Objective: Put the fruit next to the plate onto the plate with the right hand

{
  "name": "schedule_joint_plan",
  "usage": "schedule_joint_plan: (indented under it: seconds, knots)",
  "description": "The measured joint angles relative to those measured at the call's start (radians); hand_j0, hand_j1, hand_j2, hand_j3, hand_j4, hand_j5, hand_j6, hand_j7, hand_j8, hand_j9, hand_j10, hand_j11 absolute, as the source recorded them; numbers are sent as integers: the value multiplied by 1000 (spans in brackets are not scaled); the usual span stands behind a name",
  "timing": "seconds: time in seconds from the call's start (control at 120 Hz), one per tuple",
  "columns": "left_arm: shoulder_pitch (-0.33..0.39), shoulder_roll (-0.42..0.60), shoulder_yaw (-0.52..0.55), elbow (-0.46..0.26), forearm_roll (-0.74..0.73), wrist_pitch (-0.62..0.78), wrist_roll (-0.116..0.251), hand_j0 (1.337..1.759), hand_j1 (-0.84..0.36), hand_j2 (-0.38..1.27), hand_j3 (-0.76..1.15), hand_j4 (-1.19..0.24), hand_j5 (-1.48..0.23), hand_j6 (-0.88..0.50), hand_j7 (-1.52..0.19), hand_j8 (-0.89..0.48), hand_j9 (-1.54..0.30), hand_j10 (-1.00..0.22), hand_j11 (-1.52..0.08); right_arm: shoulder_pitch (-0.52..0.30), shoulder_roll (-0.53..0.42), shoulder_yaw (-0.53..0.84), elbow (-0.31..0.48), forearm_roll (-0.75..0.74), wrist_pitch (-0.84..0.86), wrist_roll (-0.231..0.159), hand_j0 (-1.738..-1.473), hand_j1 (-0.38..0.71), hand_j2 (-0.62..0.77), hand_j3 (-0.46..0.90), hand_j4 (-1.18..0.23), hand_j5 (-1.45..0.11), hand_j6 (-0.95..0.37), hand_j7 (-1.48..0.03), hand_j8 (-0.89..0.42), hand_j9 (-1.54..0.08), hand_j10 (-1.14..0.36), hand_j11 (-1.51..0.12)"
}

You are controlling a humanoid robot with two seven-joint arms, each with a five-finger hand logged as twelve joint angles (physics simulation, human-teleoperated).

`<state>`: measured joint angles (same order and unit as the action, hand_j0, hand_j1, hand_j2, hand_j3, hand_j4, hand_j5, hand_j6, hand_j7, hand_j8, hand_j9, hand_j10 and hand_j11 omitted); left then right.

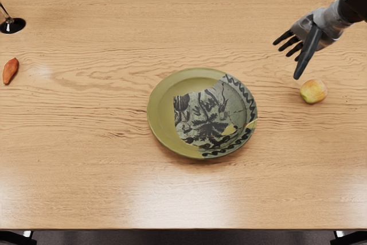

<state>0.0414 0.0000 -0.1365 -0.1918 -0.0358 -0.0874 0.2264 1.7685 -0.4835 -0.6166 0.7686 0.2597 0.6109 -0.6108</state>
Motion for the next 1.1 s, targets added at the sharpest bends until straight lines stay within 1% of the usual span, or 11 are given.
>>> schedule_joint_plan:
  seconds: [0.167, 0.233, 0.3, 0.367, 0.517, 0.583, 0.642, 0.792, 0.95, 1.033, 1.1]
  knots:
    - [0, 0, 0, 0, 0, 0, 0, 1658, 349, 0, 0, 0, 0, 0, 0, 0, 0, 0, 0, -19, 5, -9, 8, -4, 0, 0, -1658, -333, -3, 0, -14, -17, -15, -17, -14, -17, -14, -17]
    - [0, 0, 0, 0, 0, 0, 0, 1658, 349, 0, 0, 0, 0, 0, 0, 0, 0, 0, 0, -21, 2, -16, 36, -11, 0, 0, -1658, -333, -3, 0, -14, -17, -15, -17, -14, -17, -14, -17]
    - [0, 0, 0, 0, 0, 0, 0, 1658, 349, 0, 0, 0, 0, 0, 0, 0, 0, 0, 0, -12, -24, -31, 93, -20, 0, 0, -1658, -333, -3, 0, -15, -17, -15, -17, -14, -17, -14, -17]
    - [0, 0, 0, 0, 0, 0, 0, 1658, 349, 0, 0, 0, 0, 0, 0, 0, 0, 0, 0, 21, -72, -49, 158, -42, 0, 0, -1658, -332, -3, 0, -15, -18, -15, -18, -15, -18, -15, -18]
    - [-1, 0, 0, 0, 0, 0, 0, 1658, 349, 0, 0, 0, 0, 0, 0, 0, 0, 0, 0, 156, -220, -109, 341, -64, -52, 0, -1658, -332, -3, 0, -16, -19, -16, -19, -16, -19, -15, -19]
    - [0, 0, 0, 0, 0, 0, -1, 1658, 349, 0, 0, 0, 0, 0, 0, 0, 0, 0, 0, 201, -256, -114, 391, -68, -76, 0, -1658, -332, -3, 0, -16, -19, -16, -19, -16, -19, -15, -19]
    - [0, 0, 0, 0, 0, 0, -1, 1658, 349, 0, 0, 0, 0, 0, 0, 0, 0, 0, 0, 222, -258, -119, 418, -74, -99, 0, -1658, -332, -3, 0, -15, -19, -16, -19, -15, -19, -15, -19]
    - [0, 0, 0, 0, 0, 0, 0, 1658, 349, 0, 0, 0, 0, 0, 0, 0, 0, 0, 0, 228, -173, -133, 443, -187, -220, 0, -1658, -332, -3, 0, -16, -19, -16, -19, -16, -19, -15, -19]
    - [0, 0, 0, 0, 0, 0, 0, 1658, 349, 0, 0, 0, 0, 0, 0, 0, 0, 0, 0, 214, -87, -163, 445, -226, -470, 0, -1658, -330, -3, 0, -18, -21, -18, -21, -18, -21, -17, -21]
    - [0, 0, 0, 0, 0, 0, 0, 1658, 349, 0, 0, 0, 0, 0, 0, 0, 0, 0, 0, 171, -60, -165, 415, -231, -570, 0, -1658, -329, -3, 0, -18, -22, -19, -22, -19, -22, -18, -22]
    - [0, 0, 0, 0, 0, 0, 0, 1658, 349, 0, 0, 0, 0, 0, 0, 0, 0, 0, 0, 114, -35, -158, 365, -248, -620, 0, -1658, -327, -4, 0, -20, -24, -20, -24, -20, -24, -19, -24]
